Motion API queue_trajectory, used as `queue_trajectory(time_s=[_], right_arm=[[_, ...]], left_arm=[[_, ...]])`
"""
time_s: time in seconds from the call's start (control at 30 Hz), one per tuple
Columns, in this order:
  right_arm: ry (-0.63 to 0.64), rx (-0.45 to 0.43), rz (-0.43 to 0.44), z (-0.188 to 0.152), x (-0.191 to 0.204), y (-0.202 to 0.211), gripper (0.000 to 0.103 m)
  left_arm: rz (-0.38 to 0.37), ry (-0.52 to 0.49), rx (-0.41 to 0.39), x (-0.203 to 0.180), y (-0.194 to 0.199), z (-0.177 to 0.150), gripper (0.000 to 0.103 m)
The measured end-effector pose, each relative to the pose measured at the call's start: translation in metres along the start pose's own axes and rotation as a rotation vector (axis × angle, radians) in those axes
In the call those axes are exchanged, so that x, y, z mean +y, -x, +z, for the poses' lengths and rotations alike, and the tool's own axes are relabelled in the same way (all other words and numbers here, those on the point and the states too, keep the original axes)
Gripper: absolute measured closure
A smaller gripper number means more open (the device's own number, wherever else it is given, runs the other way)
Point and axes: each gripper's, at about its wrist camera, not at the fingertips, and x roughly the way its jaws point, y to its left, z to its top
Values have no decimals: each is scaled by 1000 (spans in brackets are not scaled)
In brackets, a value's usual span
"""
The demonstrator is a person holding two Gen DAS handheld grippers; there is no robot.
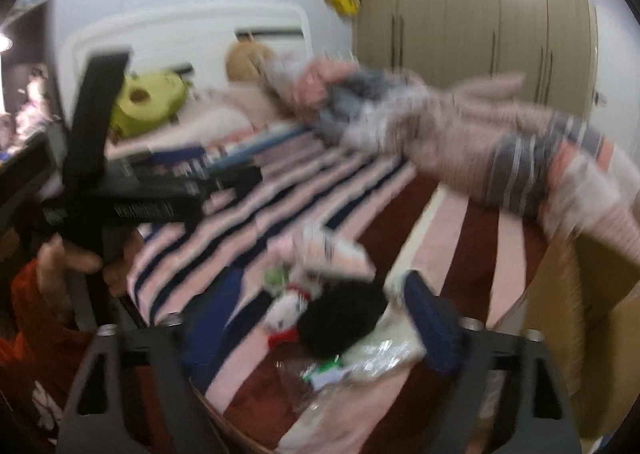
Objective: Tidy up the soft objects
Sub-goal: 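Grasp the bagged white item with green handle using the right tool, then carry the bagged item into the cardboard box and open the right tool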
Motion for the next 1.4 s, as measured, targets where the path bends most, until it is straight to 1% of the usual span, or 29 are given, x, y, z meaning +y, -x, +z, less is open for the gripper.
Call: queue_trajectory(time_s=[0.1,0.13,0.23,0.3,0.33,0.37,0.4,0.43,0.5,0.6,0.67,0.73,0.77,0.87,0.9,0.93,0.97,1.0,1.03,1.07,1.1,1.13,1.23,1.3,1.4], right_arm=[[-77,81,-54,-23,-3,-32,36],[-123,109,-90,-33,-7,-43,36],[-234,171,-155,-55,-23,-62,36],[-323,202,-163,-66,-36,-73,35],[-350,214,-167,-70,-41,-79,34],[-362,220,-166,-72,-43,-84,31],[-366,220,-166,-73,-44,-88,25],[-366,221,-178,-71,-45,-93,23],[-346,226,-210,-72,-45,-99,23],[-261,284,-220,-76,-44,-101,23],[-230,316,-247,-80,-47,-96,23],[-238,328,-258,-85,-53,-90,25],[-247,329,-249,-85,-56,-87,25],[-258,310,-253,-79,-57,-88,25],[-266,306,-249,-77,-58,-89,28],[-283,312,-238,-76,-61,-94,36],[-293,332,-241,-77,-64,-99,41],[-312,365,-235,-80,-69,-106,51],[-323,380,-224,-83,-71,-108,54],[-318,379,-222,-84,-71,-108,56],[-299,376,-217,-83,-70,-105,63],[-272,366,-205,-80,-66,-99,69],[-225,328,-188,-69,-60,-85,71],[-204,298,-170,-59,-57,-75,71],[-158,221,-128,-36,-46,-56,71]], left_arm=[[-11,4,52,16,-20,-14,1],[-27,3,57,20,-27,-21,1],[-96,10,55,29,-38,-37,1],[-99,8,67,30,-45,-43,1],[-90,-5,76,28,-48,-47,1],[-87,-16,82,26,-50,-48,1],[-86,-26,89,25,-52,-50,1],[-89,-33,94,23,-53,-51,1],[-100,-36,100,22,-55,-53,0],[-115,-40,125,19,-56,-53,0],[-135,-45,128,17,-56,-54,0],[-147,-53,125,14,-57,-54,0],[-150,-56,123,13,-58,-53,0],[-183,-57,122,8,-57,-52,0],[-196,-59,123,6,-56,-51,0],[-209,-64,123,4,-55,-50,0],[-220,-71,121,2,-54,-49,0],[-233,-80,121,0,-54,-48,0],[-244,-87,125,-3,-54,-46,0],[-266,-91,130,-5,-54,-43,1],[-290,-94,134,-7,-54,-41,1],[-326,-96,142,-9,-54,-38,1],[-423,-119,174,-21,-53,-28,1],[-455,-141,184,-31,-52,-21,1],[-522,-156,200,-51,-49,-8,2]])
